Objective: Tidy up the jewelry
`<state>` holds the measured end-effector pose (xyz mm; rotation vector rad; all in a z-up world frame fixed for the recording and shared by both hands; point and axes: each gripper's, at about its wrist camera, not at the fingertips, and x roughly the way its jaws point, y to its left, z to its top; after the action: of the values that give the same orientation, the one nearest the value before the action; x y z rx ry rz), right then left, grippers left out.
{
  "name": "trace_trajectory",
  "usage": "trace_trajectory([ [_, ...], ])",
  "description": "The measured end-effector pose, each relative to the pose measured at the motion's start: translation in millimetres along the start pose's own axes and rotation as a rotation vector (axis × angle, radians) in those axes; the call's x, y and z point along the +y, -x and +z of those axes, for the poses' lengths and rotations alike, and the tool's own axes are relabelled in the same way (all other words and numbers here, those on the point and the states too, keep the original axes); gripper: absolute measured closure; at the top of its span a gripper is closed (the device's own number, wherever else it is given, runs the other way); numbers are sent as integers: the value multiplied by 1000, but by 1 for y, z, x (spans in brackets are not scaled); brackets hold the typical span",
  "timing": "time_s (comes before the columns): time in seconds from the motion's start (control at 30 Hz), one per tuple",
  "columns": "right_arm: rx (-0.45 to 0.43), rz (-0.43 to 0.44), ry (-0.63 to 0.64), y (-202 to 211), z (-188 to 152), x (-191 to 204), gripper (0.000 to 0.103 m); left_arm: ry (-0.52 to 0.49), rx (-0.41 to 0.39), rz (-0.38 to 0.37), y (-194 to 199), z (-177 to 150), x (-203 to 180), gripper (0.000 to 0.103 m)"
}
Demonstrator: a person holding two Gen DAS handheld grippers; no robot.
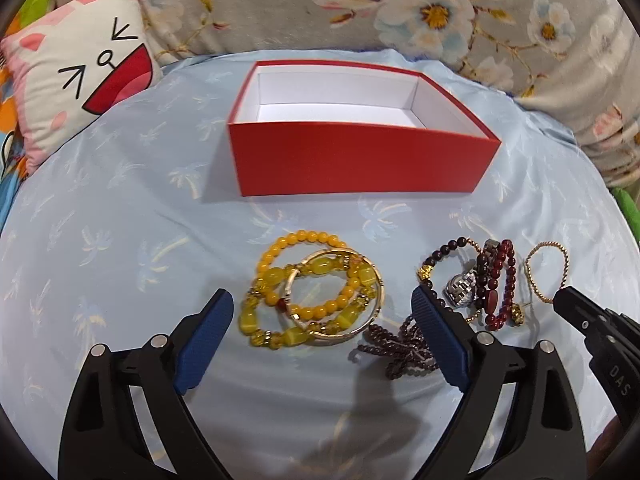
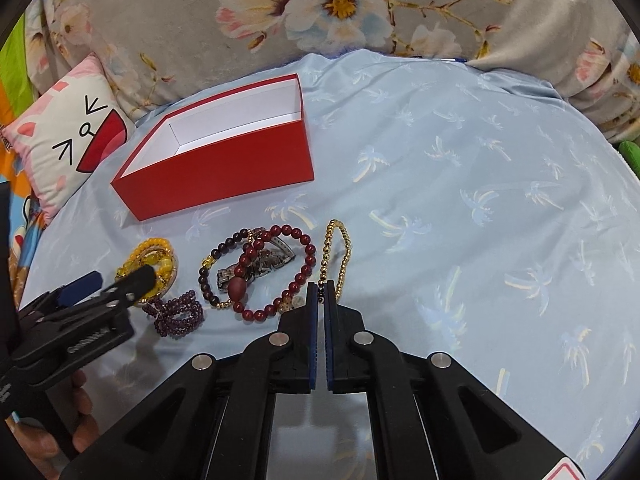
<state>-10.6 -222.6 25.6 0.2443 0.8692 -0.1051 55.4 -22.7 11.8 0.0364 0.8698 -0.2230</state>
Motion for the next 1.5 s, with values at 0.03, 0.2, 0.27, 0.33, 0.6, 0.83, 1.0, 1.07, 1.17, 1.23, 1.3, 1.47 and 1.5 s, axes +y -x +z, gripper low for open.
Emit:
trace_trajectory([
  [0.03, 2, 2, -3, -1, 0, 0, 100, -16, 2, 17, -4, 0, -4, 17],
  [0.2, 5, 6, -4, -3, 1, 0, 100, -65, 17, 78, -17, -3, -14, 19],
  [0.27, 8, 6, -5, -4, 1, 0, 100, -70, 15, 98, -19, -5, -15, 29],
  [0.33, 12, 7, -8, -6, 1, 0, 100, -64, 20, 81, -20, -5, -13, 34],
  [0.6, 8, 10, -16, -6, 2, -3, 100, -54, 14, 22, -14, -6, -11, 49],
  [0.83, -10, 18, -20, 3, 2, -4, 100, -16, -17, -51, 9, -4, -6, 49],
  [1.0, -33, 30, -8, 12, 3, 0, 100, -12, -47, -65, 29, 0, -6, 49],
  [1.07, -48, 36, 1, 18, 6, 2, 100, -8, -58, -68, 36, 3, -5, 49],
  [1.17, -72, 45, 19, 26, 13, 7, 100, -6, -79, -72, 47, 11, -2, 49],
  [1.23, -87, 51, 28, 31, 18, 10, 100, -5, -92, -73, 53, 18, 1, 49],
  [1.3, -100, 56, 34, 34, 24, 14, 100, -3, -105, -65, 57, 26, 4, 49],
  [1.47, -106, 79, 22, 33, 37, 14, 101, 9, -123, -49, 61, 39, 15, 49],
  [1.5, -100, 84, 18, 32, 38, 12, 101, 12, -125, -46, 61, 39, 17, 49],
])
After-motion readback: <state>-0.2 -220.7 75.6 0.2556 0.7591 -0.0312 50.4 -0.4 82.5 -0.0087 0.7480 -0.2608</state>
